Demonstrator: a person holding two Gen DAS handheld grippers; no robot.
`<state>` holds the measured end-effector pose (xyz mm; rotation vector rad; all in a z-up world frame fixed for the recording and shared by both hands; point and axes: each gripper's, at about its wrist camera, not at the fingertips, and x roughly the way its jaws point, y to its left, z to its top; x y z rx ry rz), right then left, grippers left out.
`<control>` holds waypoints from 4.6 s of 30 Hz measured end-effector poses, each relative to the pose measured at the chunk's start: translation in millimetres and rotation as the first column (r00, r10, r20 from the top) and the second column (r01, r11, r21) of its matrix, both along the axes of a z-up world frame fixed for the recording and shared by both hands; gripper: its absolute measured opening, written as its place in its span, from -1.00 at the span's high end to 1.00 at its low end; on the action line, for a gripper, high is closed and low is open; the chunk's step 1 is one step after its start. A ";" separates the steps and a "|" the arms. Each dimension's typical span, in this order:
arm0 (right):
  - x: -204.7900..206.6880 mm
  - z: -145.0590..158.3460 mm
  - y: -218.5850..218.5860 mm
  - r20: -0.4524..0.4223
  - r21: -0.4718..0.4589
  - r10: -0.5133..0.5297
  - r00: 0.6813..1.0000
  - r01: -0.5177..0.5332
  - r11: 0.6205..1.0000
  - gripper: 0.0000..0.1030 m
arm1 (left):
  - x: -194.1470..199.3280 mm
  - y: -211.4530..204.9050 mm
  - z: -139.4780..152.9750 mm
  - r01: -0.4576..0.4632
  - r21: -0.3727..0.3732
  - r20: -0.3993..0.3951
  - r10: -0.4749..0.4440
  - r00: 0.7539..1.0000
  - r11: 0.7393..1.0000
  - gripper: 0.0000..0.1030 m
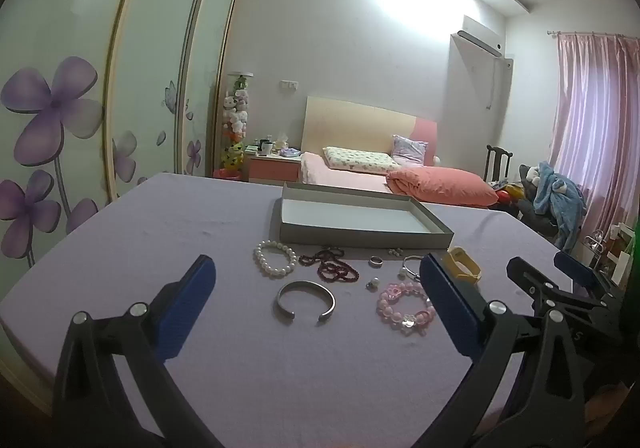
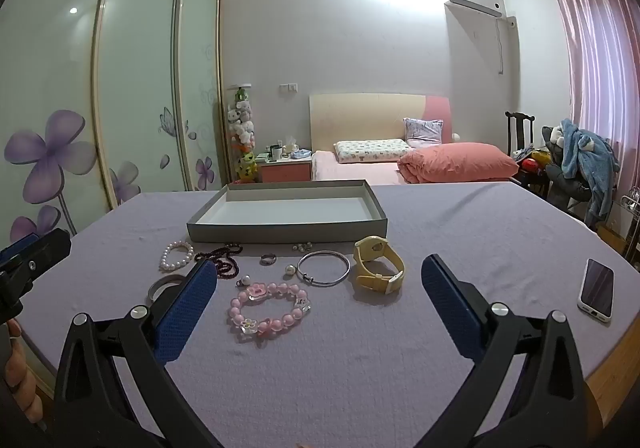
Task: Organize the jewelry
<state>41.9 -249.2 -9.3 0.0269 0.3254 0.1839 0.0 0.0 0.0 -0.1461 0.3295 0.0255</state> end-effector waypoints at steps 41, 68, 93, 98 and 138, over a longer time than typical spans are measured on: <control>1.2 -3.3 -1.1 -0.011 -0.004 0.000 1.000 0.000 1.000 -0.97 | 0.3 0.1 -0.1 0.001 -0.003 -0.006 -0.001 1.000 1.000 -0.93; -0.7 -2.1 0.3 -0.013 -0.006 0.000 1.000 0.000 1.000 -0.97 | 0.5 0.0 -0.3 0.002 -0.003 -0.008 -0.002 1.000 1.000 -0.93; 0.2 -5.7 3.4 -0.023 -0.009 0.000 1.000 -0.001 1.000 -0.97 | 2.3 -3.6 -9.2 0.002 -0.002 -0.013 -0.002 1.000 1.000 -0.93; 6.6 -8.9 -2.3 -0.047 -0.007 -0.008 0.999 0.008 1.000 -0.97 | 6.0 -8.0 -23.8 -0.006 0.002 -0.042 0.006 0.999 1.000 -0.93; 160.2 -57.4 -45.2 -0.524 -0.065 -0.039 0.851 0.006 0.998 0.23 | 129.3 14.7 -78.8 0.017 0.002 -0.455 -0.014 0.891 1.000 -0.92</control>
